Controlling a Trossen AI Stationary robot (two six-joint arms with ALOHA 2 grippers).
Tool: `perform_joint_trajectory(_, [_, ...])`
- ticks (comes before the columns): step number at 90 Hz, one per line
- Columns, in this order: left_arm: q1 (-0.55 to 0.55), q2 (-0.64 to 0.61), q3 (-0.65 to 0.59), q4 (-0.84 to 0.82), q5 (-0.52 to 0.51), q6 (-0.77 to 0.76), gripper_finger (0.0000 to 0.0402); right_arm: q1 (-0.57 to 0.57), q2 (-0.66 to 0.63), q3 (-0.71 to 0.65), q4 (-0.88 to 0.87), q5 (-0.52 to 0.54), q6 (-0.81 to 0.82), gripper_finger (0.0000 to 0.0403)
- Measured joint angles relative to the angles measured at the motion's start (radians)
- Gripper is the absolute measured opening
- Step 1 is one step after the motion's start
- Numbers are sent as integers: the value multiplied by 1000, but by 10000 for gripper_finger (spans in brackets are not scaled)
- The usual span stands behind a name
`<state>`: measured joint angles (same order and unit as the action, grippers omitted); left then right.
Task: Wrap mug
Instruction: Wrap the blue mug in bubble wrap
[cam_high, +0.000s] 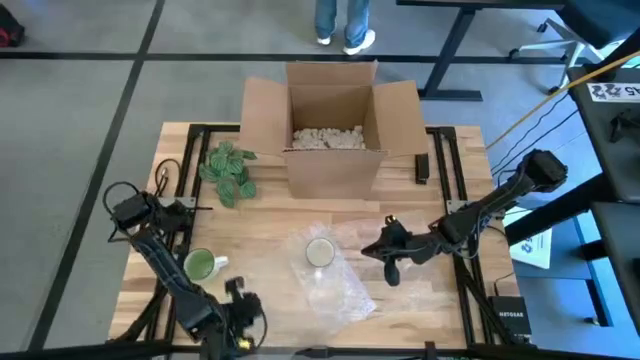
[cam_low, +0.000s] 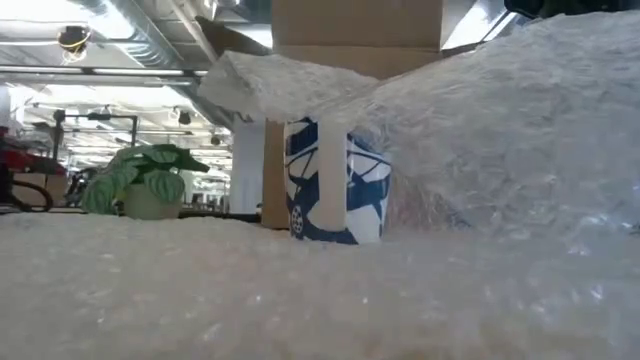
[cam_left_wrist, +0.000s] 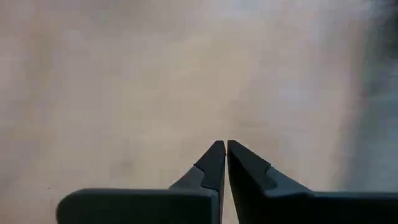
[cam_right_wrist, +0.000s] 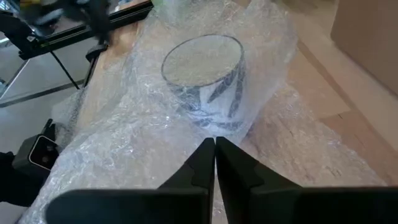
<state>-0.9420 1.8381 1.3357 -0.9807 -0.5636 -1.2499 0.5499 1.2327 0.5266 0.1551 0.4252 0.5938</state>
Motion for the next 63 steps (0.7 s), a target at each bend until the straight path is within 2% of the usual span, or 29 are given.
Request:
perform_joint_trajectory(11, [11,0,-11,-188,-6,-88,0,0,0,0,0,0,0,0])
perform_joint_trajectory(17, [14,0,-25,-232,-5,-136,0,0,0,0,0,0,0,0])
perform_joint_trajectory(37, [16,0,-49,-171,39,-146,11,0,0,0,0,0,-5,0])
perform_joint_trajectory(52, [23,1,-52,-157,105,-132,43,0,0,0,2,0,-18,0])
perform_joint_trajectory(63, [35,1,-53,-175,109,-122,74,-1,0,0,5,0,-19,0])
